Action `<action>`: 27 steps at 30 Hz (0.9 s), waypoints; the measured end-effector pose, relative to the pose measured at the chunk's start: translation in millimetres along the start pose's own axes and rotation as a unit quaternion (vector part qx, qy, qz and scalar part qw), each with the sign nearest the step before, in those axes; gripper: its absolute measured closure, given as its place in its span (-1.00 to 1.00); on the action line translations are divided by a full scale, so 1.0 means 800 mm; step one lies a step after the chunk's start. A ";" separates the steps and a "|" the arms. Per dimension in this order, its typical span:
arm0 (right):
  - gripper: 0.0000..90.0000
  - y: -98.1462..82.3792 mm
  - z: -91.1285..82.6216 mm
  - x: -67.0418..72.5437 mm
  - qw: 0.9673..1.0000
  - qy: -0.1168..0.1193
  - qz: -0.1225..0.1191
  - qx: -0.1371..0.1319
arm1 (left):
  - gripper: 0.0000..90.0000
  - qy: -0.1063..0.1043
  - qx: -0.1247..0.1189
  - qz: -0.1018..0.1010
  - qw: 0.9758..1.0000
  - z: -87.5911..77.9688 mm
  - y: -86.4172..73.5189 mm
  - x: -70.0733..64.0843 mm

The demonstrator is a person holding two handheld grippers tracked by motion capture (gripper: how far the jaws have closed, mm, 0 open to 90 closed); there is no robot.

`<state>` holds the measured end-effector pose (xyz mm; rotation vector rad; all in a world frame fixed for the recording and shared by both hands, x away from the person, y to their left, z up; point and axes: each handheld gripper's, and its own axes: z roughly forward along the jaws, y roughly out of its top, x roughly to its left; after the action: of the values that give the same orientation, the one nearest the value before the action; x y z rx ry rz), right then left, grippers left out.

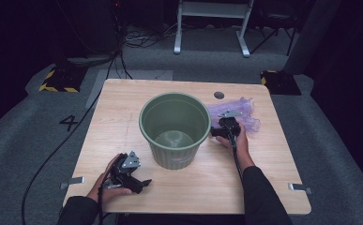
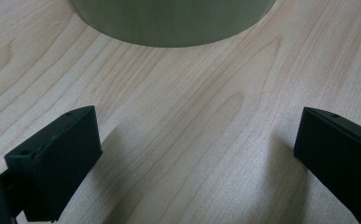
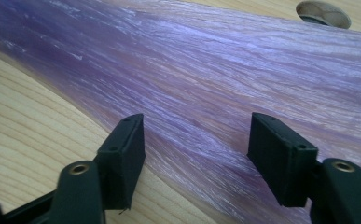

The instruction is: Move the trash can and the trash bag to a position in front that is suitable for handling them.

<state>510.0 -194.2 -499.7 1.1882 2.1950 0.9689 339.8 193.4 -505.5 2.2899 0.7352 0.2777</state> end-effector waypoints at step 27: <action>0.67 -0.052 -0.056 -0.071 0.999 -0.004 0.041 0.005 | -0.99 0.000 0.000 0.000 1.000 0.000 0.000 0.000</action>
<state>487.5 -274.3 -499.0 1.2935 2.1613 0.9849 339.8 193.4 -505.5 2.2902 0.7351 0.2775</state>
